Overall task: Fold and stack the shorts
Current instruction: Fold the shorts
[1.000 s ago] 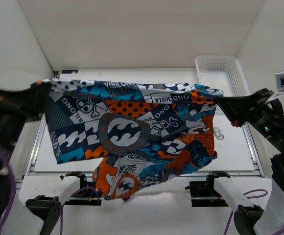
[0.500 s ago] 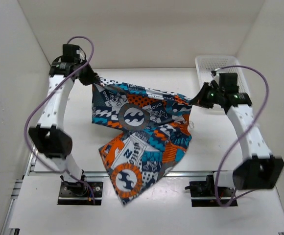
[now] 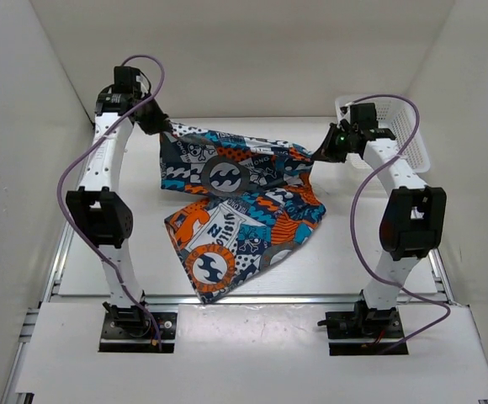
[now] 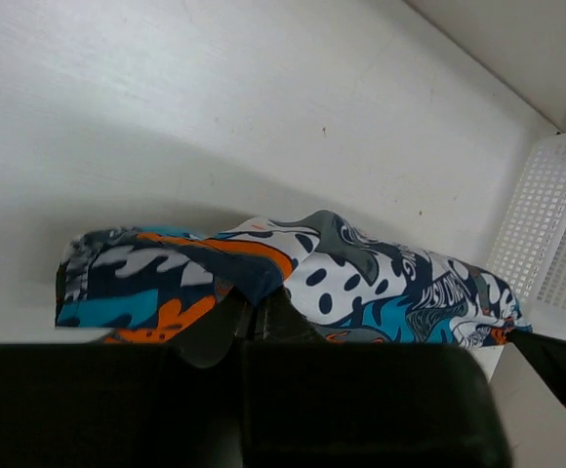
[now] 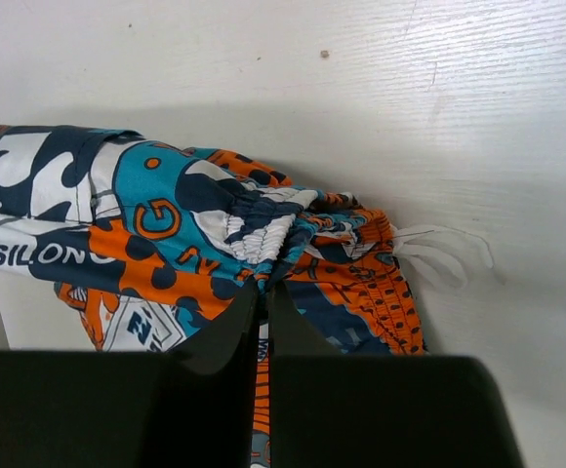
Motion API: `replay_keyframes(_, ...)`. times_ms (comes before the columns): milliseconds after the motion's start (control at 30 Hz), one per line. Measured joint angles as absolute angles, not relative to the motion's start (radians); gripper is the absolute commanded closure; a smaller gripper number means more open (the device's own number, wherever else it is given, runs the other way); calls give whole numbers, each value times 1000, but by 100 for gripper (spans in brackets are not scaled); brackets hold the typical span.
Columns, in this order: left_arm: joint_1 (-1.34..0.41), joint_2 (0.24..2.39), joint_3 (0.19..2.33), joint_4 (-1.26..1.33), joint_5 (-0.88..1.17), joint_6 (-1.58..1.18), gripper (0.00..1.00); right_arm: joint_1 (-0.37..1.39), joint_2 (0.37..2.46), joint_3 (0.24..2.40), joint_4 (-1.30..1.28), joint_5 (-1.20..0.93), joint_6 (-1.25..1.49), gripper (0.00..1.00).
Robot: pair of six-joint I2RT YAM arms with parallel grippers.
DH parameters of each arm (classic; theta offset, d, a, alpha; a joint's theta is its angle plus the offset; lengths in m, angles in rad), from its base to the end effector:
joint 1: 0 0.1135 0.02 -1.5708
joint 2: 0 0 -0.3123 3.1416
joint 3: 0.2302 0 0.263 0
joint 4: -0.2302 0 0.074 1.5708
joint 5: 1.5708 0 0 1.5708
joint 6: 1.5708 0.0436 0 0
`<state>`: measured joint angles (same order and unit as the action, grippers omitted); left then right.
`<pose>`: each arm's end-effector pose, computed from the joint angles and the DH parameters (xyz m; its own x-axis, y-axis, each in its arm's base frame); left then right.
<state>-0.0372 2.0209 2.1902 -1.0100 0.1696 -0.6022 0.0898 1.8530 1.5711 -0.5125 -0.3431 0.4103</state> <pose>0.4756 -0.0251 0.4098 -0.6981 -0.5327 -0.4784 -0.2989 0.8240 -0.4814 0.4471 0.0550 0.3178 -0.7789 0.3070 -0.5468 -0.0093 0.8662 0.4996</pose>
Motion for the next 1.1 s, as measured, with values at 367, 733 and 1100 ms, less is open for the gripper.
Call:
replay_keyframes(367, -268, 1317, 1457, -999, 126, -636, 90, 71, 1650, 1368, -561, -275, 416, 100)
replay_keyframes(733, -606, 956, 965, -1028, 84, -889, 90, 67, 1271, 1053, -604, -171, 443, 100)
replay_keyframes(1100, -724, 984, 758, -1024, 80, -982, 0, 67, 1074, 805, -692, -86, 506, 20)
